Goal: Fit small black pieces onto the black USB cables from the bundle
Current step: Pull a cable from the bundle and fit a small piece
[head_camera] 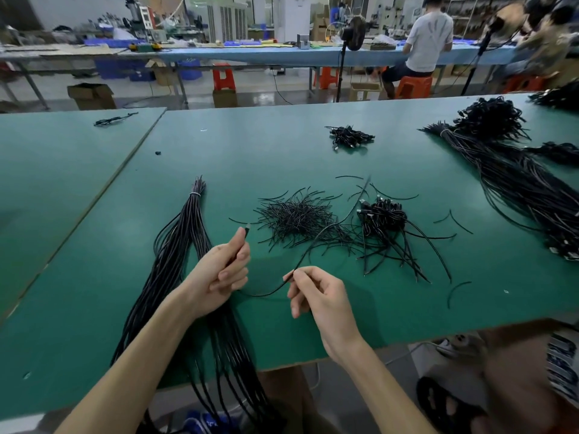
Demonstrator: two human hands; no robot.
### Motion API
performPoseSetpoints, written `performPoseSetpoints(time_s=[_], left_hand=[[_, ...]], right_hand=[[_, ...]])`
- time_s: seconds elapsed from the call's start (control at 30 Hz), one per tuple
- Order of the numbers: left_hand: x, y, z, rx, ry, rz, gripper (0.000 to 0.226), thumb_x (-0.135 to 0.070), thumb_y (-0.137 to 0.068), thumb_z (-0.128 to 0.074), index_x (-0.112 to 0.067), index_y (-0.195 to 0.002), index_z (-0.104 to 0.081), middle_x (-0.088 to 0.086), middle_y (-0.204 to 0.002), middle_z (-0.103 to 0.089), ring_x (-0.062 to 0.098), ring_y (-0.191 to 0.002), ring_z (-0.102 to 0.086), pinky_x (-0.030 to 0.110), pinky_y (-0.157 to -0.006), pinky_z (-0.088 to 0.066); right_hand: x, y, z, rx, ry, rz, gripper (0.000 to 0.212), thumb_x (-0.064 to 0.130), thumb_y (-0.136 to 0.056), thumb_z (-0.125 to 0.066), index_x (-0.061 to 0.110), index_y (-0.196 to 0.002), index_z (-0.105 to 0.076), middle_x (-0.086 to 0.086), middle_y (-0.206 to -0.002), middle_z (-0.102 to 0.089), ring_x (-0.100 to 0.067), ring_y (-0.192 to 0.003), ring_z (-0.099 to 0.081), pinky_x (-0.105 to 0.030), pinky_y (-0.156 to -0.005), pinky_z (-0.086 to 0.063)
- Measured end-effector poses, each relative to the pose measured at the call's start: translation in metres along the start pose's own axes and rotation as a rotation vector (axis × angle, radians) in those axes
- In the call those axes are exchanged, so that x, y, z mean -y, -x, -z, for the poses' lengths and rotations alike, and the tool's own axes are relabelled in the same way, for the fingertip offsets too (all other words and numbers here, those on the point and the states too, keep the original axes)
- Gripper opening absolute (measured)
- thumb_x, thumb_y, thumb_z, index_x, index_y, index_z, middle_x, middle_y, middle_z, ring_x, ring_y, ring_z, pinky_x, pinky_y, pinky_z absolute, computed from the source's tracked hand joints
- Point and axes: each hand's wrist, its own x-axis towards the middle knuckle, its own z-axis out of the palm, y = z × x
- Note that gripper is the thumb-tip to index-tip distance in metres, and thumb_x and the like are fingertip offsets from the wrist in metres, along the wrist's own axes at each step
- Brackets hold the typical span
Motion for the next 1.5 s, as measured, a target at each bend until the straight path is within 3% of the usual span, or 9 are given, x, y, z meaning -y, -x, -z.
performPoseSetpoints(time_s=[0.23,0.33,0.47,0.63,0.83,1.0,1.23,1.4,1.5], left_hand=[[-0.002,0.015,0.032,0.043,-0.106,-0.005,0.051,-0.055,-0.099,-0.061,-0.012,-0.074,-0.051,-0.005,-0.041,-0.029,0.009,-0.031,-0.017,0.032,-0.047,-0.014],[-0.001,0.01,0.023,0.065,-0.095,-0.041,0.041,-0.045,-0.105,-0.055,-0.011,-0.082,-0.057,-0.005,-0.053,-0.032,0.009,-0.041,-0.02,0.028,-0.048,-0.017],[-0.006,-0.006,-0.004,0.071,0.072,-0.078,0.026,-0.029,-0.108,-0.047,-0.011,-0.095,-0.061,-0.007,-0.065,-0.035,0.008,-0.049,-0.026,0.024,-0.051,-0.023],[-0.012,-0.028,-0.039,0.064,0.322,-0.107,0.028,-0.033,-0.108,-0.045,-0.017,-0.089,-0.057,-0.009,-0.056,-0.035,0.004,-0.039,-0.025,0.019,-0.044,-0.031],[0.009,-0.029,-0.037,0.11,0.621,-0.127,0.033,-0.035,-0.11,-0.04,-0.016,-0.089,-0.056,-0.007,-0.054,-0.041,0.01,-0.035,-0.015,0.023,-0.035,-0.026],[0.005,-0.022,-0.015,0.273,0.826,-0.159,0.045,-0.034,-0.115,-0.027,-0.015,-0.086,-0.056,-0.004,-0.052,-0.05,0.009,-0.032,-0.021,0.024,-0.035,-0.024],[0.004,-0.018,-0.016,0.333,0.906,-0.161,0.05,-0.03,-0.115,-0.023,-0.014,-0.08,-0.055,-0.004,-0.047,-0.05,0.011,-0.037,-0.024,0.027,-0.043,-0.026],[0.004,-0.018,-0.02,0.355,0.892,-0.126,0.051,-0.027,-0.114,-0.026,-0.011,-0.077,-0.058,-0.003,-0.049,-0.051,0.012,-0.042,-0.029,0.029,-0.049,-0.037],[0.004,-0.015,-0.023,0.355,0.715,-0.134,0.037,-0.019,-0.109,-0.041,-0.013,-0.076,-0.056,-0.005,-0.045,-0.045,0.014,-0.038,-0.026,0.028,-0.047,-0.029]], right_hand=[[-0.001,0.0,-0.001,0.038,-0.001,0.003,0.022,0.023,-0.105,-0.058,0.013,-0.091,-0.072,-0.004,-0.075,-0.068,-0.017,-0.053,-0.058,-0.022,-0.057,-0.046],[-0.002,-0.001,-0.001,0.031,0.009,0.01,0.022,0.022,-0.105,-0.058,0.013,-0.09,-0.072,-0.004,-0.074,-0.068,-0.017,-0.052,-0.059,-0.02,-0.057,-0.046],[-0.003,-0.001,-0.002,0.023,0.035,0.018,0.021,0.02,-0.104,-0.059,0.012,-0.089,-0.071,-0.005,-0.073,-0.068,-0.019,-0.051,-0.059,-0.019,-0.057,-0.047],[-0.002,-0.001,-0.002,-0.003,0.047,0.026,0.021,0.02,-0.105,-0.058,0.009,-0.09,-0.07,-0.003,-0.072,-0.068,-0.017,-0.051,-0.06,-0.017,-0.056,-0.046],[-0.002,-0.002,0.001,-0.065,0.001,-0.01,0.022,0.02,-0.106,-0.054,0.005,-0.094,-0.065,-0.002,-0.071,-0.065,-0.016,-0.053,-0.058,-0.019,-0.057,-0.047],[-0.002,-0.005,0.004,-0.204,-0.271,-0.097,0.027,0.018,-0.109,-0.042,0.004,-0.09,-0.056,-0.008,-0.073,-0.066,-0.017,-0.056,-0.055,-0.027,-0.059,-0.048],[0.007,-0.006,0.011,-0.189,-0.662,-0.137,0.022,0.009,-0.111,-0.031,0.012,-0.092,-0.043,-0.029,-0.11,-0.073,-0.018,-0.061,-0.062,-0.026,-0.057,-0.046],[0.005,-0.007,0.015,-0.224,-0.863,-0.204,0.022,0.009,-0.109,-0.04,0.008,-0.09,-0.051,-0.019,-0.087,-0.066,-0.016,-0.056,-0.052,-0.028,-0.061,-0.042],[0.005,-0.006,0.015,-0.219,-0.881,-0.204,0.022,0.011,-0.109,-0.045,0.008,-0.089,-0.054,-0.009,-0.076,-0.055,-0.011,-0.052,-0.046,-0.028,-0.065,-0.031]])
